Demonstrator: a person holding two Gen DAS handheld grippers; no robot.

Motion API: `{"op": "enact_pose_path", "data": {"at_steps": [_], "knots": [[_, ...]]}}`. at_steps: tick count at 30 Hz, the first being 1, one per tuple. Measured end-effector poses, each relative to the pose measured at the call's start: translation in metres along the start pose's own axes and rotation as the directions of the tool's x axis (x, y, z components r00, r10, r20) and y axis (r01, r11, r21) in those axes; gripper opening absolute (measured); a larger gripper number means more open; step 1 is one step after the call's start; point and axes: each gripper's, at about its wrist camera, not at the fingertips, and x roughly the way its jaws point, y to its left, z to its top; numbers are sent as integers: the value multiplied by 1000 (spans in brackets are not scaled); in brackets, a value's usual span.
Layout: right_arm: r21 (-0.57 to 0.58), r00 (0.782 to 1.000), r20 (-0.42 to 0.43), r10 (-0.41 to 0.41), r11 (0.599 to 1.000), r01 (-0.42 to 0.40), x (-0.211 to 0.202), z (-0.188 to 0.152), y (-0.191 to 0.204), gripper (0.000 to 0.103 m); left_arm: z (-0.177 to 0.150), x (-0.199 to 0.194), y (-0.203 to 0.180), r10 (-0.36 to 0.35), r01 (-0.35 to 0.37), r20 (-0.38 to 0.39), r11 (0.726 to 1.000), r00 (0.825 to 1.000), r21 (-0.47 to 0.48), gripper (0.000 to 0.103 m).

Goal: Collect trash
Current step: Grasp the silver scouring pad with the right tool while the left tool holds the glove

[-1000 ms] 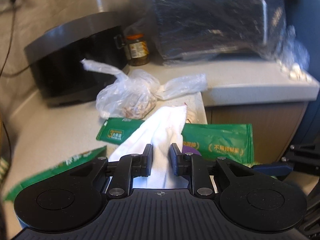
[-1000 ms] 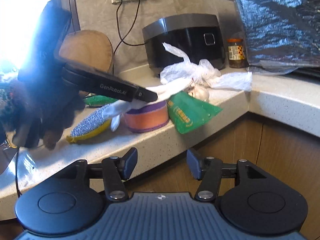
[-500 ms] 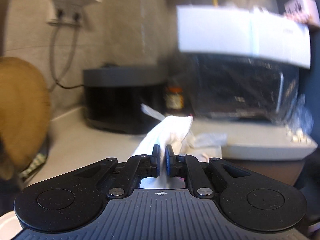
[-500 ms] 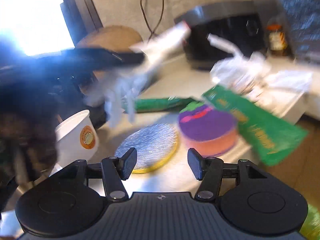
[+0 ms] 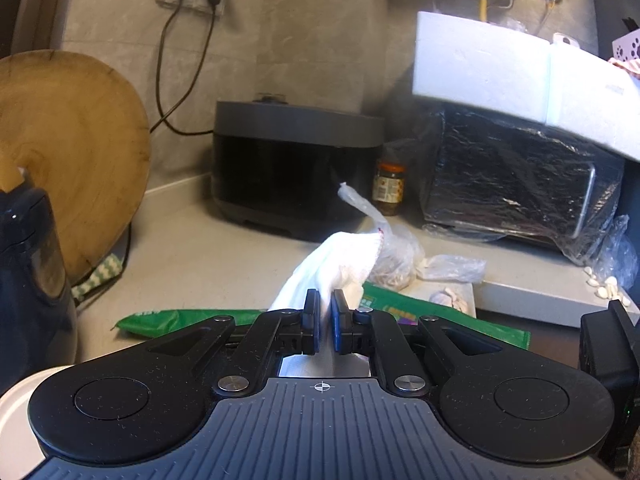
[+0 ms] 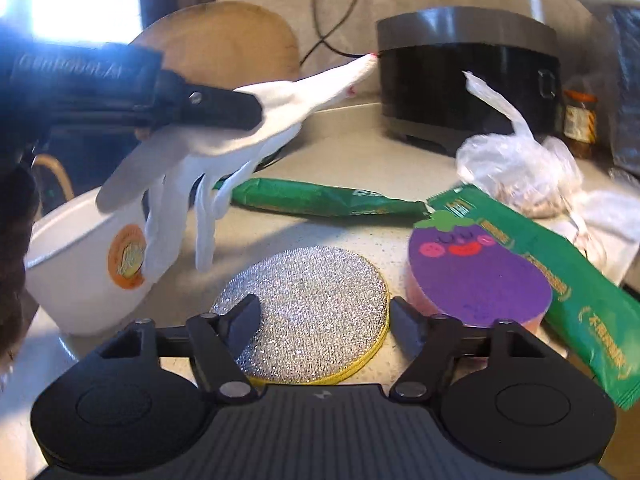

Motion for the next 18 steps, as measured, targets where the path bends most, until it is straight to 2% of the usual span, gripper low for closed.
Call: {"op": "enact_pose_path", "data": {"at_steps": [2, 4, 5, 11, 14, 18], "knots": [[-22, 1000, 13, -16, 1000, 17, -4, 1, 2, 39, 0, -3, -1, -6, 6, 8, 1000, 1000, -1, 10], [-23, 1000, 21, -14, 1000, 14, -10, 4, 4, 23, 0, -4, -4, -6, 6, 14, 1000, 1000, 2, 10], [-19, 1000, 25, 2, 1000, -2, -13, 5, 4, 19, 0, -4, -5, -6, 6, 17, 1000, 1000, 4, 10], [1, 996, 59, 67, 998, -68, -50, -2, -3, 15, -5, -13, -10, -14, 14, 12, 1000, 1000, 13, 10], [28, 996, 73, 54, 998, -56, -80, -17, -20, 15, -12, -17, -12, -39, 39, 0, 999, 999, 8, 10], [102, 996, 84, 14, 994, -23, -111, -35, -46, 17, -31, -13, -23, -98, 98, -81, 995, 992, 2, 10]]}}
